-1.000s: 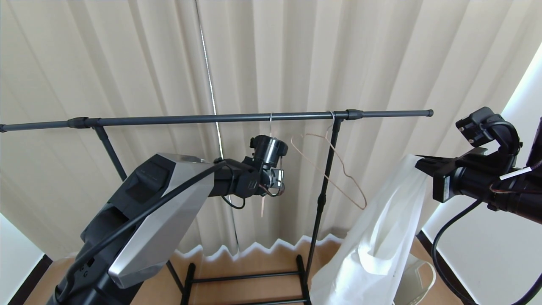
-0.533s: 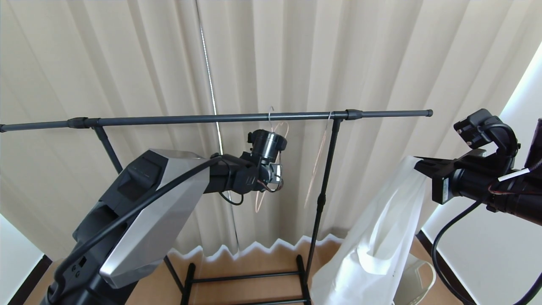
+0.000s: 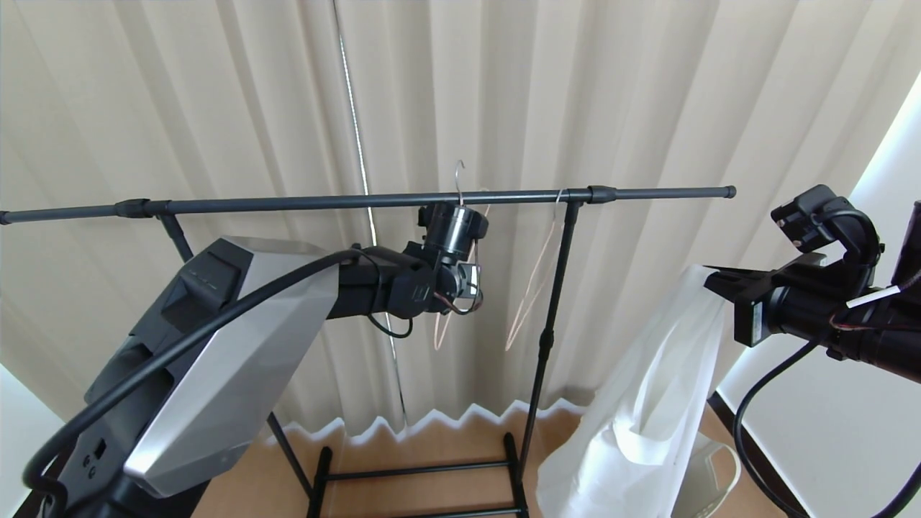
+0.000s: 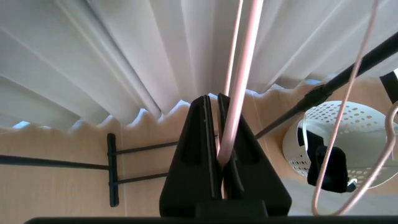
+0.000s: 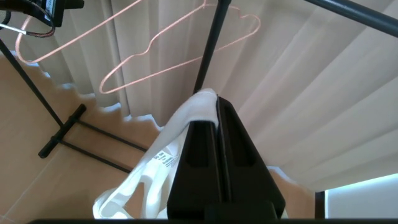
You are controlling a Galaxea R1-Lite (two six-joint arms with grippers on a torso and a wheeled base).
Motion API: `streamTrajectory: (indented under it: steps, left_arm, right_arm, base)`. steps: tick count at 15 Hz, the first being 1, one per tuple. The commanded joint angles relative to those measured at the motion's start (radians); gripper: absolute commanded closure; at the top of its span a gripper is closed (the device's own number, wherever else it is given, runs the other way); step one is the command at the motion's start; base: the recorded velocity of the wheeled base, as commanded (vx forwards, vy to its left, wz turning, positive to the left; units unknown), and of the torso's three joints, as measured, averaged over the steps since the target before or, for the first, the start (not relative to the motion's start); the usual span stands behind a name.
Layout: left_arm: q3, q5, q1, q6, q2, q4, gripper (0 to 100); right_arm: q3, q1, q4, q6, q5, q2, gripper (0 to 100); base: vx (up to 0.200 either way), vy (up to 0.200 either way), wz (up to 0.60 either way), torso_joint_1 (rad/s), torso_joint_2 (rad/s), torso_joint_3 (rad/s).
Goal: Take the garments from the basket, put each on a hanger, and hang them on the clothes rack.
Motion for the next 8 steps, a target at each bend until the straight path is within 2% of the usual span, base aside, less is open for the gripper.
streamTrajectory:
  steps: [1, 8]
  left_arm:
    - [0.038, 0.0, -0.007, 0.001, -0.042, 0.001, 100]
    - [0.188, -0.001, -0.041, 0.018, -0.136, -0.002, 100]
  right_arm:
    - [-0.004, 0.0, -0.001, 0.0, 0.001, 0.001, 100]
    - [0.0, 0.0, -0.001, 0.0, 0.001, -0.002, 100]
  base:
    - [0.0, 0.0, 0.0, 0.0, 0.0, 0.0]
    - [0.0, 0.0, 0.0, 0.0, 0.0, 0.0]
